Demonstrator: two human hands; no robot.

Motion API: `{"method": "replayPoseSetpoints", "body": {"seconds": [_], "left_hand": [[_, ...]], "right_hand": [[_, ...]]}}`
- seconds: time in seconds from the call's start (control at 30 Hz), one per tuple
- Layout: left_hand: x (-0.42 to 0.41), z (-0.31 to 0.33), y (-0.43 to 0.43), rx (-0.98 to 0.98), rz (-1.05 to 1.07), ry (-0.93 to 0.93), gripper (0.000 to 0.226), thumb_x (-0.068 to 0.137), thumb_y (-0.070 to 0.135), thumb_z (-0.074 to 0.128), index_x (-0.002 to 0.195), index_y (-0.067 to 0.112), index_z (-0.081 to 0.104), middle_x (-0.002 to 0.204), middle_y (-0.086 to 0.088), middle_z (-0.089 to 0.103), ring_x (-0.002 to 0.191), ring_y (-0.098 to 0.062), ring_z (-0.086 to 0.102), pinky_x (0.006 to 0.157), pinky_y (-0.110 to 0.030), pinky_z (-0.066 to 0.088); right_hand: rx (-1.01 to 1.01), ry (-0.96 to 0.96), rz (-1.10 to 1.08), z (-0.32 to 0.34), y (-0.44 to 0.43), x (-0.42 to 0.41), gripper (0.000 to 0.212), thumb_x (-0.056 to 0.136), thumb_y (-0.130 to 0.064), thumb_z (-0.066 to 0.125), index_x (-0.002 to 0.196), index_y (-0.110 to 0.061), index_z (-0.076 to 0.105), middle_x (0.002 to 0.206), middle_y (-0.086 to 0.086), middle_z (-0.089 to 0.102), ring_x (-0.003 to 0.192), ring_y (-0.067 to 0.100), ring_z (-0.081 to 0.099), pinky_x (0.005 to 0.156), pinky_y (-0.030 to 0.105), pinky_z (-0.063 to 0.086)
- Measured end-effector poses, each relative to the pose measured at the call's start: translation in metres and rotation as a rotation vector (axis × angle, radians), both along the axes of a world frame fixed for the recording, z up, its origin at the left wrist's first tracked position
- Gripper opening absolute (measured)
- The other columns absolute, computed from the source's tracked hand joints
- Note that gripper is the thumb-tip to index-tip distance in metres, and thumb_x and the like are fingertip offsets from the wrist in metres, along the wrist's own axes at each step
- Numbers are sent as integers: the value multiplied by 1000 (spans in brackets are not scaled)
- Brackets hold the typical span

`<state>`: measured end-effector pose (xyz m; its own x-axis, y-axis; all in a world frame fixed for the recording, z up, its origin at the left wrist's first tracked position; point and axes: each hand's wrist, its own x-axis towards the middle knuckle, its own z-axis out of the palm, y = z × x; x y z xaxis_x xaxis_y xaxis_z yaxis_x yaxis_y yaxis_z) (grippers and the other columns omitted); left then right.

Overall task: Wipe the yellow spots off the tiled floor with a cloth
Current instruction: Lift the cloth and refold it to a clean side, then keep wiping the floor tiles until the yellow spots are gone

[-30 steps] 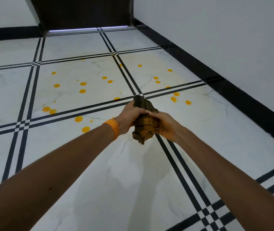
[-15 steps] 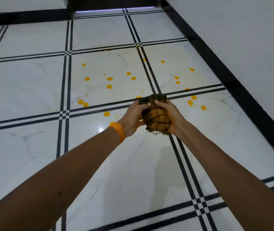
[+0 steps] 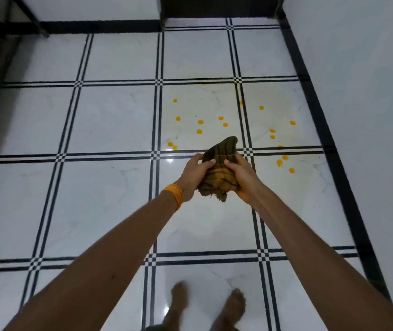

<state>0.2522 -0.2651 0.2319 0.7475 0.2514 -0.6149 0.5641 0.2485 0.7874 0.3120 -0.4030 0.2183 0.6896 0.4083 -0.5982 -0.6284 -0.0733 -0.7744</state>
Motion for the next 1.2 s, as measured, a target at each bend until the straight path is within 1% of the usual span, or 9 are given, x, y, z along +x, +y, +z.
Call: {"method": "replayPoseSetpoints", "body": {"seconds": [0.1, 0.2, 0.27, 0.4, 0.67, 0.87, 0.97, 1.1, 1.2], "left_hand": [[-26, 58, 34, -57, 10, -2, 37, 97, 22, 63, 133, 20, 53, 122, -14, 67, 107, -28, 68, 77, -35, 60], [-42, 89, 77, -96, 21, -48, 46, 97, 16, 61, 138, 30, 49, 122, -12, 67, 108, -32, 68, 86, -46, 59], [-50, 102, 108, -109, 19, -88, 52, 98, 15, 59, 143, 36, 46, 123, -11, 67, 108, -32, 68, 91, -49, 57], [-63, 114, 180, -118, -19, -76, 58, 99, 17, 58, 149, 38, 38, 124, -8, 67, 107, -30, 69, 87, -44, 60], [-68, 121, 301, -165, -74, -50, 59, 100, 16, 57, 151, 35, 34, 134, -12, 56, 112, -34, 64, 75, -35, 60], [-30, 91, 345, -130, -159, -8, 57, 99, 16, 57, 149, 34, 36, 130, -11, 58, 108, -29, 64, 67, -28, 58], [-6, 57, 361, -127, -204, 47, 55, 99, 17, 58, 147, 33, 37, 125, -9, 59, 106, -28, 65, 71, -32, 61], [31, -9, 376, -138, -260, 131, 55, 96, 18, 63, 145, 28, 39, 124, -11, 61, 104, -30, 68, 82, -42, 62], [47, -77, 375, -174, -276, 189, 53, 94, 15, 65, 140, 25, 42, 127, -15, 61, 105, -30, 68, 82, -44, 62]], "right_hand": [[1, -12, 10, 56, 35, -16, 27, 105, -9, 47, 125, -19, 63, 116, 16, 73, 103, 29, 73, 81, 40, 60], [36, 20, 9, 87, 74, -29, 26, 100, -11, 59, 124, -19, 63, 116, 16, 73, 104, 32, 72, 84, 44, 60], [45, 39, 26, 99, 101, -38, 37, 93, -12, 69, 129, -14, 61, 117, 17, 73, 106, 33, 72, 90, 47, 59], [36, 69, 19, 116, 164, -52, 40, 89, -6, 71, 128, -7, 63, 118, 21, 72, 108, 36, 71, 92, 44, 58], [122, 136, -79, 137, 280, -77, 47, 95, -3, 63, 137, -22, 57, 125, 17, 69, 110, 36, 70, 81, 44, 59], [97, 131, -108, 102, 321, -51, 50, 98, -5, 60, 140, -30, 53, 127, 14, 68, 112, 36, 69, 85, 50, 59], [70, 146, -158, 66, 338, -33, 54, 96, -1, 60, 142, -30, 53, 127, 13, 69, 112, 35, 69, 91, 54, 58], [29, 191, -253, -3, 356, -9, 51, 94, 1, 60, 137, -27, 58, 121, 14, 72, 107, 35, 71, 80, 46, 60], [-8, 227, -343, -75, 358, -2, 47, 94, 3, 59, 132, -25, 61, 117, 18, 72, 103, 36, 72, 77, 45, 59]]}}
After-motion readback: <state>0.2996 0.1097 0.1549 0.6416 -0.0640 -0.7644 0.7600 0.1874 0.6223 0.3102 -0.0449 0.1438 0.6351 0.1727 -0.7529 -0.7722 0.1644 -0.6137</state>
